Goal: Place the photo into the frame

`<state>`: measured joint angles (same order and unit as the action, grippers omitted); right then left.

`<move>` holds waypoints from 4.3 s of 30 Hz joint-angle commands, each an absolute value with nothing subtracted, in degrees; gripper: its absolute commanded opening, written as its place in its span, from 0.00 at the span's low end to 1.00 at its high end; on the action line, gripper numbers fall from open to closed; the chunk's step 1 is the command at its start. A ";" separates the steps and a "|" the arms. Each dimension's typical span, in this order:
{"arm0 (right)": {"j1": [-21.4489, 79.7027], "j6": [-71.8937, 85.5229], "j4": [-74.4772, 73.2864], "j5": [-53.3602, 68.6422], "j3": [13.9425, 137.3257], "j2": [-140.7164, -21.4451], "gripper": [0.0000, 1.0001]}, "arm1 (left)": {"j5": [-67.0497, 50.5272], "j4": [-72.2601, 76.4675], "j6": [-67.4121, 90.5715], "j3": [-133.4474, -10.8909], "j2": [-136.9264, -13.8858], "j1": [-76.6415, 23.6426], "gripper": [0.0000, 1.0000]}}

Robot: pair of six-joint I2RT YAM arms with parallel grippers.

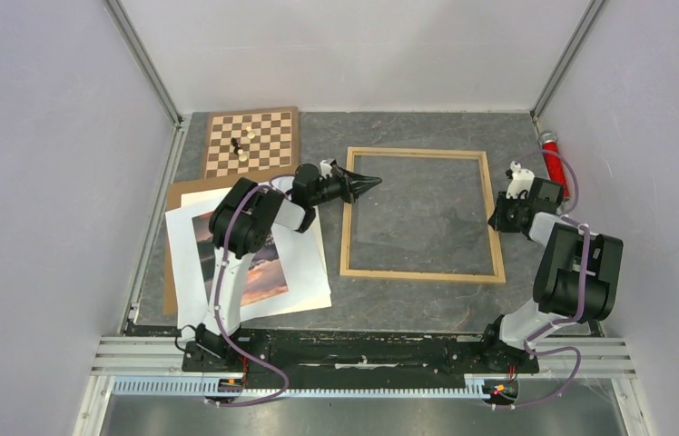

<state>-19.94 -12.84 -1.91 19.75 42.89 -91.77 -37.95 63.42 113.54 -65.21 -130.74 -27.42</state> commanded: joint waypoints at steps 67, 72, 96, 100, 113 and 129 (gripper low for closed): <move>-27.90 -10.20 -6.08 26.02 41.10 -84.58 0.52 | -40.11 67.76 129.01 -71.71 -125.08 -29.20 0.02; -28.51 -10.11 -6.07 26.07 40.96 -83.76 0.52 | -39.80 68.20 129.81 -71.89 -124.22 -29.28 0.02; -30.23 -10.80 -6.41 24.36 39.55 -79.31 0.51 | -33.13 71.28 136.41 -77.58 -122.35 -32.41 0.02; -30.23 -11.02 -6.72 24.17 39.29 -78.34 0.51 | -32.83 71.38 136.63 -78.59 -122.17 -32.87 0.02; -31.19 -11.26 -7.56 23.68 39.33 -76.31 0.51 | -32.18 71.78 137.19 -83.28 -123.18 -34.54 0.02; -33.12 -11.60 -8.00 23.74 38.67 -75.29 0.50 | -30.11 74.09 136.64 -81.37 -128.00 -36.32 0.02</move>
